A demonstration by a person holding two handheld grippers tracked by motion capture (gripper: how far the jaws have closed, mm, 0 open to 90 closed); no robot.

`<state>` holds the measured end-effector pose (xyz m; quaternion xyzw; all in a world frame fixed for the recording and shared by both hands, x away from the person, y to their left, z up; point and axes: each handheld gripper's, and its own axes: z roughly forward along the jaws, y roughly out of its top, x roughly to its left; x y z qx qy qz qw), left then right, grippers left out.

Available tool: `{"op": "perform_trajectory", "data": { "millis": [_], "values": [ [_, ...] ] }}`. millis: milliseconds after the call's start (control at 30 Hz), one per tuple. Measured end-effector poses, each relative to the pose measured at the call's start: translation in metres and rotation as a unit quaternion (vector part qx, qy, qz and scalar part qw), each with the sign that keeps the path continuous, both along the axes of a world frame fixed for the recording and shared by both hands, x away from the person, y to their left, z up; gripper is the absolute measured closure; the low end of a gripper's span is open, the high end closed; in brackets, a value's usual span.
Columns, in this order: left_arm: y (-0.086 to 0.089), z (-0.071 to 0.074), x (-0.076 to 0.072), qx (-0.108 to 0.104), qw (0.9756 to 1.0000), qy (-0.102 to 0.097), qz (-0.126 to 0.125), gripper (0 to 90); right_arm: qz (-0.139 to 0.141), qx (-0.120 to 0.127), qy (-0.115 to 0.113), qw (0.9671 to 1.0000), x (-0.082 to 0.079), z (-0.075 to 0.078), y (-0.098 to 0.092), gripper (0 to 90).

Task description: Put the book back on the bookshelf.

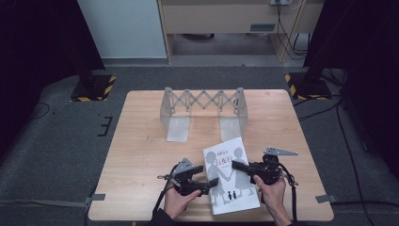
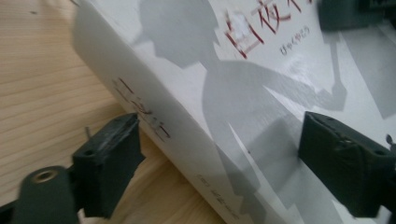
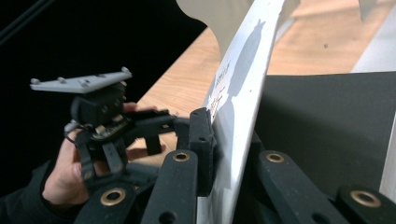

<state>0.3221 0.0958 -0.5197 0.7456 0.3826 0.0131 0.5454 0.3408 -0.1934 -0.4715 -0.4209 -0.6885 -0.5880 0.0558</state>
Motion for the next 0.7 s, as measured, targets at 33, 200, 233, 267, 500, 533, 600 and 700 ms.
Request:
{"op": "perform_trajectory", "data": {
  "millis": [33,200,233,267,500,533,600,700],
  "values": [
    [0.0,0.0,0.0,0.0,1.0,0.0,0.0,3.7,0.002,0.004,-0.004,1.0,-0.001,0.001,-0.001,82.7],
    [-0.002,-0.005,0.002,-0.018,0.9997,0.009,-0.012,0.0,0.01,0.016,-0.018,0.9997,-0.002,0.0,-0.002,82.9],
    [-0.002,-0.006,0.003,-0.024,0.9995,0.016,-0.014,0.0,0.011,0.015,-0.021,0.9996,-0.002,0.0,-0.002,83.0],
    [-0.001,-0.007,0.004,-0.031,0.999,0.024,-0.018,0.0,0.013,0.018,-0.022,0.9995,-0.003,0.0,-0.002,83.0],
    [-0.004,-0.013,0.004,-0.05,0.9969,0.051,-0.033,0.0,0.022,0.024,-0.023,0.9992,-0.001,0.0,-0.001,83.2],
    [-0.005,-0.013,0.004,-0.05,0.9969,0.052,-0.031,0.0,0.022,0.025,-0.02,0.9993,0.001,-0.002,-0.002,83.0],
    [-0.005,-0.015,0.005,-0.05,0.9967,0.058,-0.028,0.0,0.022,0.022,-0.012,0.9994,0.004,-0.004,-0.002,81.9],
    [-0.005,-0.018,0.005,-0.054,0.9962,0.064,-0.025,0.0,0.017,0.012,-0.015,0.9997,0.005,-0.006,-0.002,79.5]
  ]
}}
